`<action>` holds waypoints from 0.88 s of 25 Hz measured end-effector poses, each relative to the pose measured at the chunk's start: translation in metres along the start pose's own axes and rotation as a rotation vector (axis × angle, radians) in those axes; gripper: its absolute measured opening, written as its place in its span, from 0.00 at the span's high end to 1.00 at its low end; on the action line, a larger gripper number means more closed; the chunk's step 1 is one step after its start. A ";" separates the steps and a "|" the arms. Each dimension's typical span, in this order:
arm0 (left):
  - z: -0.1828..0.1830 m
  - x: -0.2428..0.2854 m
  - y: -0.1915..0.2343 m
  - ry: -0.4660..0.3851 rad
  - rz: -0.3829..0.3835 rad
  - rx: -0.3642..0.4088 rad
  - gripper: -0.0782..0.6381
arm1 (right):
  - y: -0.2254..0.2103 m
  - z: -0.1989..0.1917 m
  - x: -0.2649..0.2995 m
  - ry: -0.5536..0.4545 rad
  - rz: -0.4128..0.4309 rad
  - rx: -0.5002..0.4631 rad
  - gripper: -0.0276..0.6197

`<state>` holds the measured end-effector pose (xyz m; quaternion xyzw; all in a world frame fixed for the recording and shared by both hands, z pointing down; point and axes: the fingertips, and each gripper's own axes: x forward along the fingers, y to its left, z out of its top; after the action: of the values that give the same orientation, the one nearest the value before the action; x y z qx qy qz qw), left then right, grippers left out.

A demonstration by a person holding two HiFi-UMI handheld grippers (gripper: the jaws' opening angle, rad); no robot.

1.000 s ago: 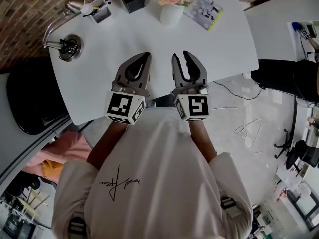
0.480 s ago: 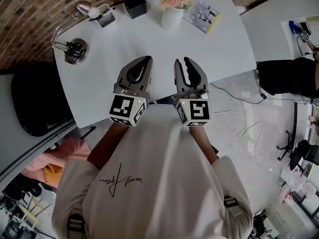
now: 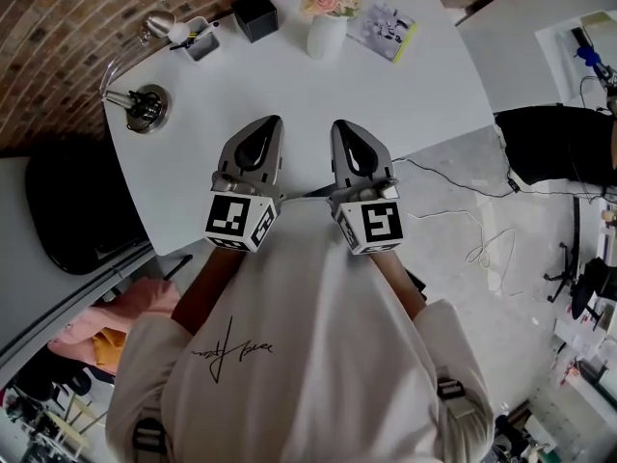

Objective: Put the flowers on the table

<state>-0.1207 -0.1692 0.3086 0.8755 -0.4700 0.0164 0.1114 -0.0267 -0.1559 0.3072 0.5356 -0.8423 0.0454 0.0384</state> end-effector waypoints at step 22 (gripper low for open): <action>0.004 0.002 -0.028 0.009 -0.117 0.023 0.88 | -0.006 0.023 -0.017 -0.023 0.193 0.029 0.92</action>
<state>-0.0963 -0.1570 0.2998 0.9026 -0.4171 0.0193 0.1042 -0.0144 -0.1457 0.2824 0.4530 -0.8897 0.0547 0.0164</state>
